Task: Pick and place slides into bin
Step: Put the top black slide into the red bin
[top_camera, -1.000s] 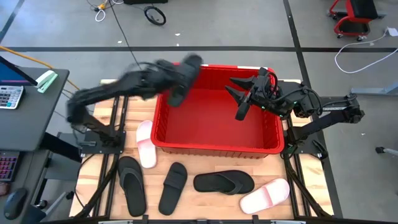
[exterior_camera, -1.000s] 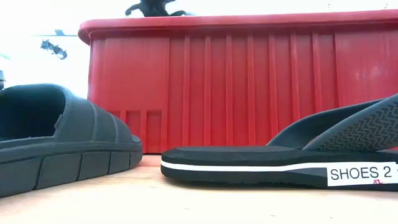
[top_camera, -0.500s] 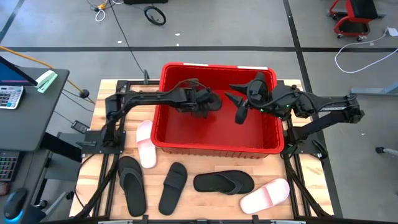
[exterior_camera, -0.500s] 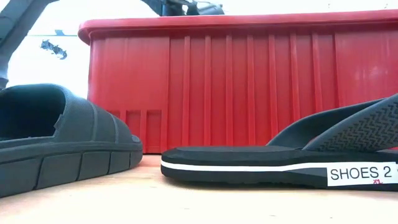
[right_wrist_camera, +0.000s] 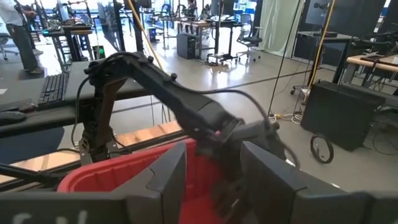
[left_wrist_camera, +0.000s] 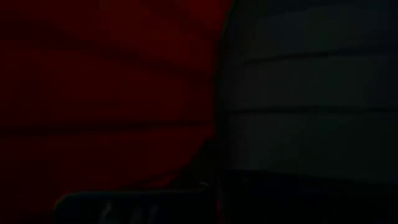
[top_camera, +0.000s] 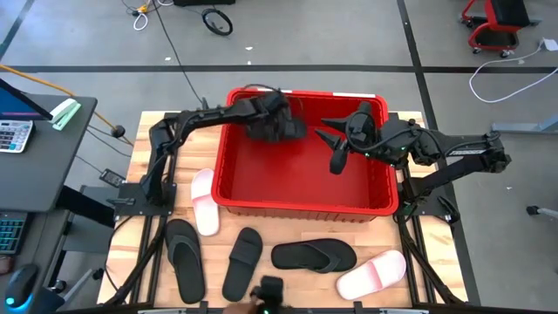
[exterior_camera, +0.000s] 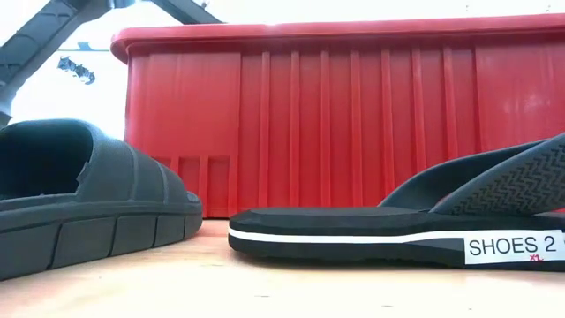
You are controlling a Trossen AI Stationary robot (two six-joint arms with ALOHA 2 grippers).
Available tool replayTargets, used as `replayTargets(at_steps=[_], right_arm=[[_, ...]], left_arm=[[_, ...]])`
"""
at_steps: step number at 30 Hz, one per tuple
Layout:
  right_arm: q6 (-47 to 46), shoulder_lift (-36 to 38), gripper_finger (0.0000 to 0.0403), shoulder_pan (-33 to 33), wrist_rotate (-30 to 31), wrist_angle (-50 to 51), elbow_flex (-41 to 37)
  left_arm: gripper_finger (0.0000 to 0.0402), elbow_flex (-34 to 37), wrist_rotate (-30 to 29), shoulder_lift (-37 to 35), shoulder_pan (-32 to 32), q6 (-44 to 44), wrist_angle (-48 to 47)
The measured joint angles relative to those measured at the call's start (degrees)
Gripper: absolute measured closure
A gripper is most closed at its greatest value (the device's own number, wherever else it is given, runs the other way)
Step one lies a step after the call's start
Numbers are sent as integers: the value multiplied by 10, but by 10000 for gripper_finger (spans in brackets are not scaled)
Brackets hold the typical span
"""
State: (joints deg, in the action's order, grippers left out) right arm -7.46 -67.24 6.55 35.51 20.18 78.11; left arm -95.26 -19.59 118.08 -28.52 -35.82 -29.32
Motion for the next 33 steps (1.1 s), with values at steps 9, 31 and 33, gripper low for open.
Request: replayTargets(at_steps=[9,31,33], right_arm=[[0,0,245,0,0,0,0],[-51,0,250,0,-15,-1,0],[-51,0,250,0,-18,-1,0]], left_arm=[[391,-2,70,-3,-44,-34,-18],[332,9,77,14,-39,-81,-44],[311,9,75,14,-38,-75,-47]])
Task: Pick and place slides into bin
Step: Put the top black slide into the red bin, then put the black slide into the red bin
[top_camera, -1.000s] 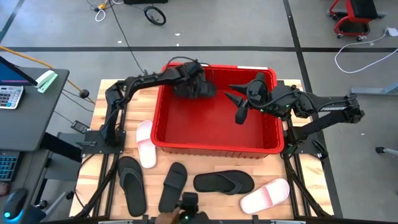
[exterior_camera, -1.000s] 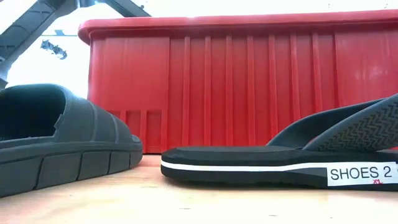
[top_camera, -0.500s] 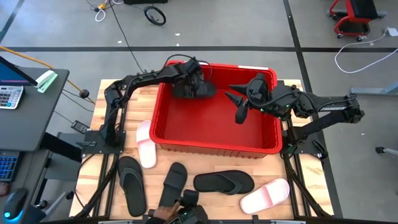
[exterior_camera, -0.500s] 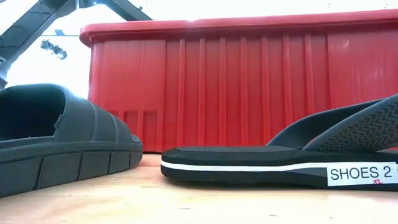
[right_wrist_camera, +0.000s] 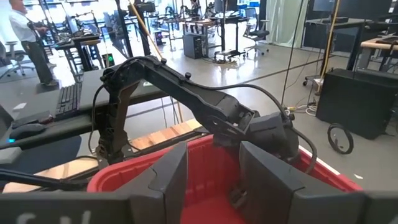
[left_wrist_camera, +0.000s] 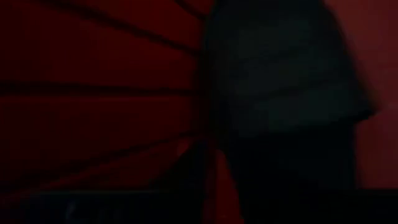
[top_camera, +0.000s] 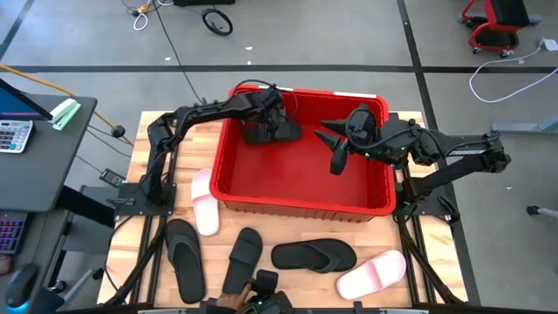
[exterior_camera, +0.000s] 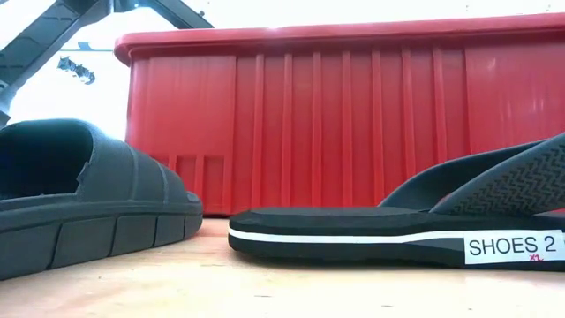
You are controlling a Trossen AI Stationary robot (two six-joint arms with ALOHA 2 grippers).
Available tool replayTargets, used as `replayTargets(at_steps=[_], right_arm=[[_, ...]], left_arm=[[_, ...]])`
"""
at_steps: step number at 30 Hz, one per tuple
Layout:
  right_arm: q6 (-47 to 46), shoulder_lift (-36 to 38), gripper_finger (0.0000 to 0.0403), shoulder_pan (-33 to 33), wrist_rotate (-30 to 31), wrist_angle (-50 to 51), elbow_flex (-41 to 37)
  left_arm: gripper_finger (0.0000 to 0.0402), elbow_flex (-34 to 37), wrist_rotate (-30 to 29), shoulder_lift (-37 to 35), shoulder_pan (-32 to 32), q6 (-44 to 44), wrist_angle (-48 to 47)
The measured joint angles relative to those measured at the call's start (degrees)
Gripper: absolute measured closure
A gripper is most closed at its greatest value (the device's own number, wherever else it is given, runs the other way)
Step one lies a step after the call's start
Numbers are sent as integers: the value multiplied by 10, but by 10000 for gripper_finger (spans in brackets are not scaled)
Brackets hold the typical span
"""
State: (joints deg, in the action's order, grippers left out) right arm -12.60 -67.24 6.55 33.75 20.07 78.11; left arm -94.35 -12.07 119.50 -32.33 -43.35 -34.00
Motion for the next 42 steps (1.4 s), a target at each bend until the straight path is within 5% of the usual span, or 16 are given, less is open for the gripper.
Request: replayTargets(at_steps=[5,10,20,25,33,42], right_arm=[[0,0,253,0,-3,0,0],[-5,0,254,0,-5,0,0],[-7,7,254,18,-31,1,0],[-10,22,254,62,-101,1,0],[-33,25,254,145,-185,7,0],[-39,4,254,177,-189,27,0]], left_arm=[[267,0,-89,2,15,7,-5],[243,-66,-164,1,43,-24,-110],[259,-410,-170,-3,106,135,-357],[270,-324,-167,-143,147,234,-312],[280,-315,-93,-293,254,578,-422],[296,-315,-75,-327,466,814,-470]])
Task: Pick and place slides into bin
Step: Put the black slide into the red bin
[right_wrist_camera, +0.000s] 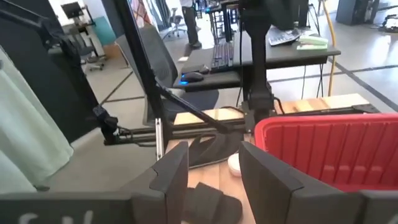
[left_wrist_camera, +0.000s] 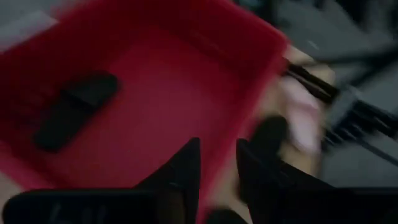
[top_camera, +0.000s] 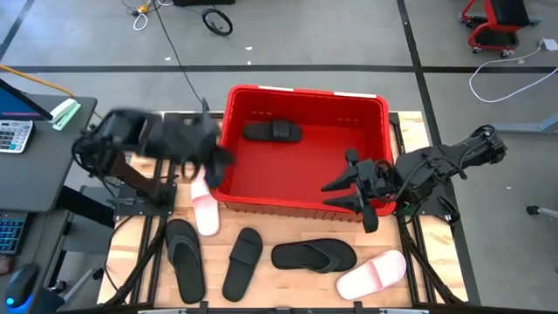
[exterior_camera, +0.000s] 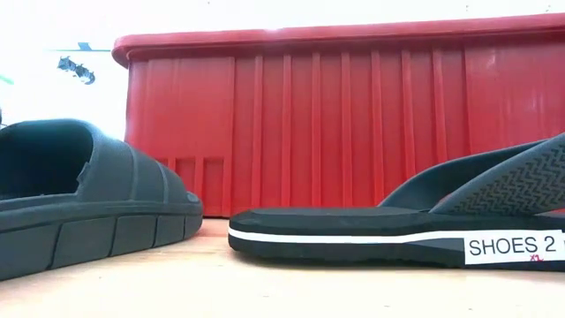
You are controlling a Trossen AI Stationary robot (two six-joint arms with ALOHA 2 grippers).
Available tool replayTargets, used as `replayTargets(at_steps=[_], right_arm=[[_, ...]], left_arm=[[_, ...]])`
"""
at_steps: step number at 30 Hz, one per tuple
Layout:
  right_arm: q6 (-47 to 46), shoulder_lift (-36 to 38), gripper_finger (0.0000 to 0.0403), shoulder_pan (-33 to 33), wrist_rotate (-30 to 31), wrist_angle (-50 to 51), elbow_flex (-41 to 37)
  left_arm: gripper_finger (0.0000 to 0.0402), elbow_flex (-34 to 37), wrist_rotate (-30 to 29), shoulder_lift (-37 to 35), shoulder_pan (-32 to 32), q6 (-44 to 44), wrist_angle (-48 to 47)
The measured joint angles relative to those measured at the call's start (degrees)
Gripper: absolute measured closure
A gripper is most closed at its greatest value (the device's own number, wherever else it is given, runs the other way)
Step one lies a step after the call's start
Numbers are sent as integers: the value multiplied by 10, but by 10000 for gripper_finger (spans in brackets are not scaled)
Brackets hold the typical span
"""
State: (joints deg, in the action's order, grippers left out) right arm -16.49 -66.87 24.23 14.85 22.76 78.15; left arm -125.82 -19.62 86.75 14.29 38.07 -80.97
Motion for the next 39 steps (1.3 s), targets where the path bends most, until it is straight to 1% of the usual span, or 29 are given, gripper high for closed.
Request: replayTargets(at_steps=[4,9,12,15,17,19,23,25,28,31,34,39], right_arm=[[0,0,254,0,0,30,0],[0,0,254,0,0,45,0],[-4,0,254,0,0,45,0],[-5,0,254,0,0,45,0],[-5,0,254,0,0,45,0],[-4,0,254,0,0,45,0],[-2,0,254,0,0,45,0],[-6,0,254,0,0,45,0],[-27,0,254,0,0,49,0],[-42,0,255,0,0,53,0],[-49,0,255,4,0,53,0],[-50,0,255,5,0,58,0]], left_arm=[[308,0,-1,36,96,85,0],[326,0,-12,107,191,174,26],[335,0,-9,154,235,241,41],[336,0,-4,204,268,314,28],[331,0,-3,236,284,336,12],[320,0,-3,272,298,334,1],[288,0,24,347,311,286,-3],[269,0,35,380,311,266,-3],[240,0,34,426,305,214,-15],[219,0,34,464,296,195,-51],[210,0,34,492,289,213,-92],[224,-1,18,527,288,202,-91]])
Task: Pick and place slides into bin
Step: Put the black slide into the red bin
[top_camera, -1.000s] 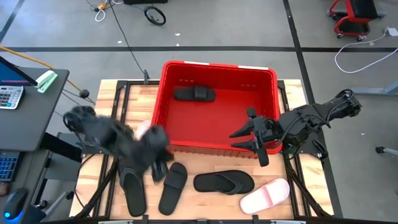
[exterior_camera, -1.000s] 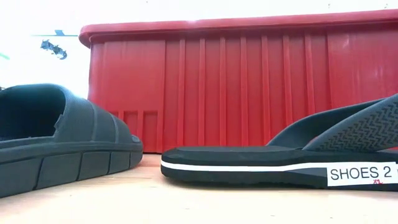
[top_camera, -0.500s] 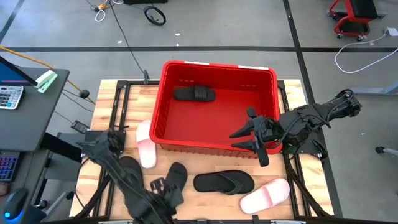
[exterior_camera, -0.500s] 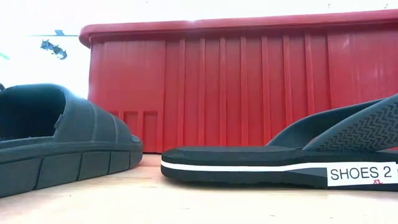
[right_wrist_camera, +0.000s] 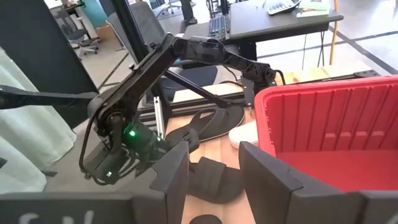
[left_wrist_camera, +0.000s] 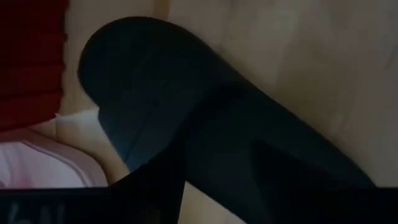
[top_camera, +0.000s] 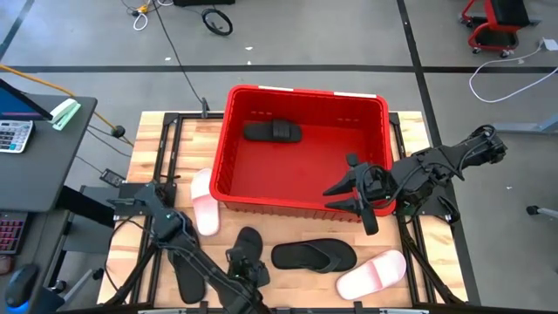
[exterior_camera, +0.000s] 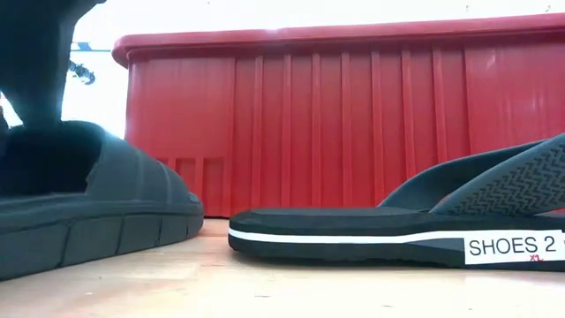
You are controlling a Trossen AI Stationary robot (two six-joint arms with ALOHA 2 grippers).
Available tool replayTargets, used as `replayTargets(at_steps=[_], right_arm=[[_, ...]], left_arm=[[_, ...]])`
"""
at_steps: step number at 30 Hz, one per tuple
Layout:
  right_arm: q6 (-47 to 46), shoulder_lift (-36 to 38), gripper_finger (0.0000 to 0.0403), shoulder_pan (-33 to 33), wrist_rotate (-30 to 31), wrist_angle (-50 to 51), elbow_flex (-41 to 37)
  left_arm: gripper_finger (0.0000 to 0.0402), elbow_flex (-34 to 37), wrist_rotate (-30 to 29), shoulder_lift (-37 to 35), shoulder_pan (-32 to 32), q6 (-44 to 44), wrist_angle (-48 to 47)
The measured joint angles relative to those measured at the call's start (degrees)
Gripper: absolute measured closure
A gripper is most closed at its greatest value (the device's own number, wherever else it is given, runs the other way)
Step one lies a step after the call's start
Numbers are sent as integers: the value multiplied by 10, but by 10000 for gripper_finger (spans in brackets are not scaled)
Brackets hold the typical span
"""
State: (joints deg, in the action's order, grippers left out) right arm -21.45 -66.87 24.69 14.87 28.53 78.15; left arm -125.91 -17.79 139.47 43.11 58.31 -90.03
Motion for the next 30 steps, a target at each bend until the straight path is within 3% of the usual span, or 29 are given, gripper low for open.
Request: replayTargets(at_steps=[13,20,24,30], right_arm=[[1,0,255,0,0,18,0],[0,0,255,0,0,20,0],[0,0,255,0,0,20,0],[4,0,255,0,0,20,0]], left_arm=[[288,19,-40,13,-44,16,0],[389,19,-19,13,-79,5,0],[396,-1,15,13,-86,-18,0],[398,-92,23,7,-74,-20,12]])
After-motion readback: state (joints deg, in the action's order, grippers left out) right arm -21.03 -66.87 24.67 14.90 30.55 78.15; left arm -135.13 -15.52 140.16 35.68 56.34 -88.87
